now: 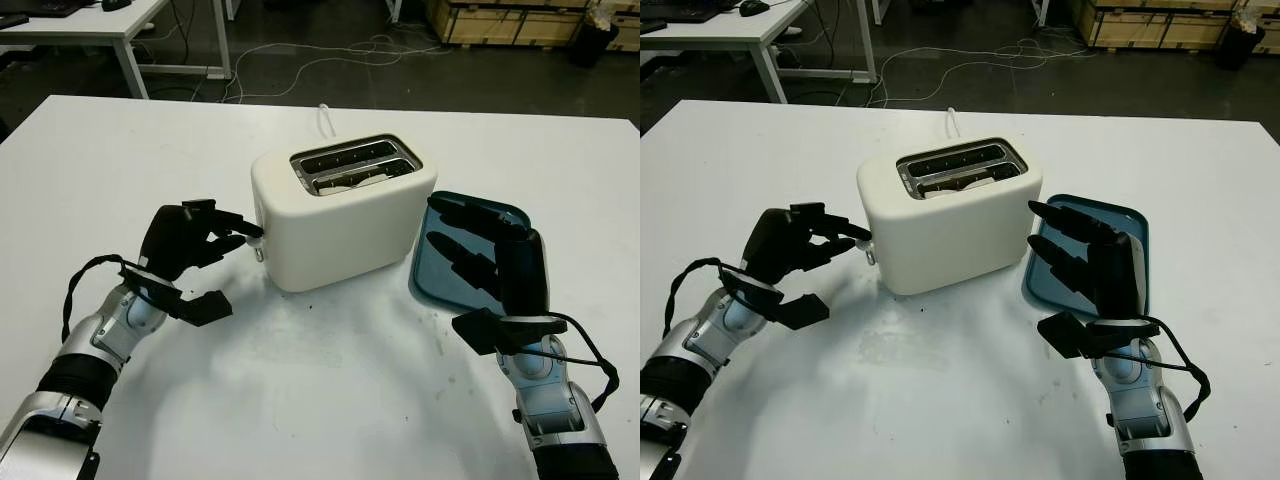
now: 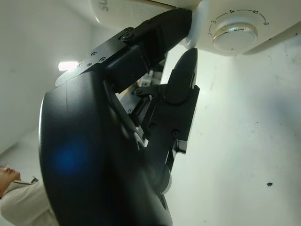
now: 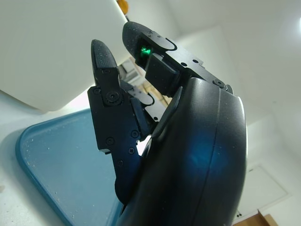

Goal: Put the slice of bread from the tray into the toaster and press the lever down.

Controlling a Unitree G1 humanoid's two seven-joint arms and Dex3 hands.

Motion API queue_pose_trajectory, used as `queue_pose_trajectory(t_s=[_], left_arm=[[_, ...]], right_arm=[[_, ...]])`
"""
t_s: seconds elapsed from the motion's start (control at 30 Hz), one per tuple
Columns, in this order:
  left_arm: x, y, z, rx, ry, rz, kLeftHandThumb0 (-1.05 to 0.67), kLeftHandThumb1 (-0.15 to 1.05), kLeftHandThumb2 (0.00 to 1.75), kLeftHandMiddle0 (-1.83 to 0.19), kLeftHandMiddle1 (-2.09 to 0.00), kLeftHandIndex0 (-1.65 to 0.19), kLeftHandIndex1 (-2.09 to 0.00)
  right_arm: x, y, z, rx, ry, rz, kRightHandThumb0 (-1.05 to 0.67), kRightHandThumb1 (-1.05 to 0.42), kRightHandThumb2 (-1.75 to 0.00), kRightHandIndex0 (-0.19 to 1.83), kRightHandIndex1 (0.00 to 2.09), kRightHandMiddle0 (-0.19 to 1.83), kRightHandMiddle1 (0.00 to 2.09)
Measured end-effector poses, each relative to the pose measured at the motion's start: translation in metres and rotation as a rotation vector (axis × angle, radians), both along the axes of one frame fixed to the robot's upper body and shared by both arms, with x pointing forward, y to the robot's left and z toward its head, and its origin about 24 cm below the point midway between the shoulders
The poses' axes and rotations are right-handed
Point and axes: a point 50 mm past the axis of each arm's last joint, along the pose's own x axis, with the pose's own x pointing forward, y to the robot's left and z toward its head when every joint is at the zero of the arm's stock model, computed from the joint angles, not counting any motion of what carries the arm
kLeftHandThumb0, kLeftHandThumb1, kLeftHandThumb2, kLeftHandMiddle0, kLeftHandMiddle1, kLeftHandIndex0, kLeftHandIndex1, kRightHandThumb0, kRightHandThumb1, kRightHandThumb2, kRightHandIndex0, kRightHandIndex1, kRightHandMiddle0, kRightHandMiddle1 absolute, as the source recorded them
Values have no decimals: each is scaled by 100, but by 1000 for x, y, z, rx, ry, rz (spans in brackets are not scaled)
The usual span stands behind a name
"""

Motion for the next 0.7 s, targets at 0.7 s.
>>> queue_pose_trajectory(t_s=[0.7], left_arm=[[4, -3, 24, 139, 9, -8, 0, 79, 1, -82, -84, -116, -2]], right_arm=[[0, 0, 0, 0, 0, 1, -39, -92, -6, 89, 41, 96, 0]])
